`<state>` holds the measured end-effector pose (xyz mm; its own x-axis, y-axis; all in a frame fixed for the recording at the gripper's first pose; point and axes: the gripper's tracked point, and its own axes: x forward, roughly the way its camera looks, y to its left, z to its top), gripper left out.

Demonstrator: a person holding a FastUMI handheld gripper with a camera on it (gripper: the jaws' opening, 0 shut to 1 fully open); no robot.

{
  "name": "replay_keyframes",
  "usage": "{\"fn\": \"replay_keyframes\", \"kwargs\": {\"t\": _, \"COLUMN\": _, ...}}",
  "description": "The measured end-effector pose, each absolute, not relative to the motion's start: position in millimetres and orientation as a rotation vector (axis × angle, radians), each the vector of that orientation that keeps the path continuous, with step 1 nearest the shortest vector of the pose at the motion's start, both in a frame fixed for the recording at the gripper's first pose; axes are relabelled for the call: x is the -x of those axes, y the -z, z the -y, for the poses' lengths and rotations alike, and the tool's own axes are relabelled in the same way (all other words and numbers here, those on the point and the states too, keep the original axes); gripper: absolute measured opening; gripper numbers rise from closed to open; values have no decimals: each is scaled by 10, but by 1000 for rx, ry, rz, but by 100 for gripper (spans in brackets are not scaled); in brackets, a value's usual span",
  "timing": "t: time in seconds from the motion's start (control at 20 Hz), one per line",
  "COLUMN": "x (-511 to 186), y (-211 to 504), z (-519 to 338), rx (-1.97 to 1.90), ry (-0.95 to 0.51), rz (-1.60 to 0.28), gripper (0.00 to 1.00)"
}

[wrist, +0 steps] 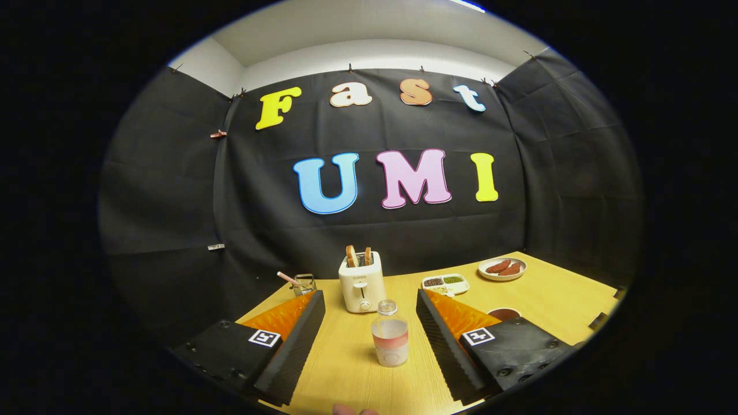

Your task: Take the bottle from table, then pour the juice into the cup, finally place the bottle on the coaster

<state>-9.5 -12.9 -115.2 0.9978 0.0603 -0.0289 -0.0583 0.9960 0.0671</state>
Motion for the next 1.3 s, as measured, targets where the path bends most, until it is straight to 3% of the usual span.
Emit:
{"fn": "replay_keyframes", "kwargs": {"t": 0.5, "x": -36, "y": 1850, "z": 40, "rx": -80, "ry": -80, "rz": -60, "gripper": 98}}
{"fn": "replay_keyframes", "kwargs": {"t": 1.05, "x": -407, "y": 2526, "z": 195, "rx": -46, "ry": 57, "rz": -117, "gripper": 98}}
{"fn": "replay_keyframes", "kwargs": {"t": 1.3, "x": -674, "y": 2659, "z": 175, "rx": 4, "ry": 52, "rz": -116, "gripper": 98}}
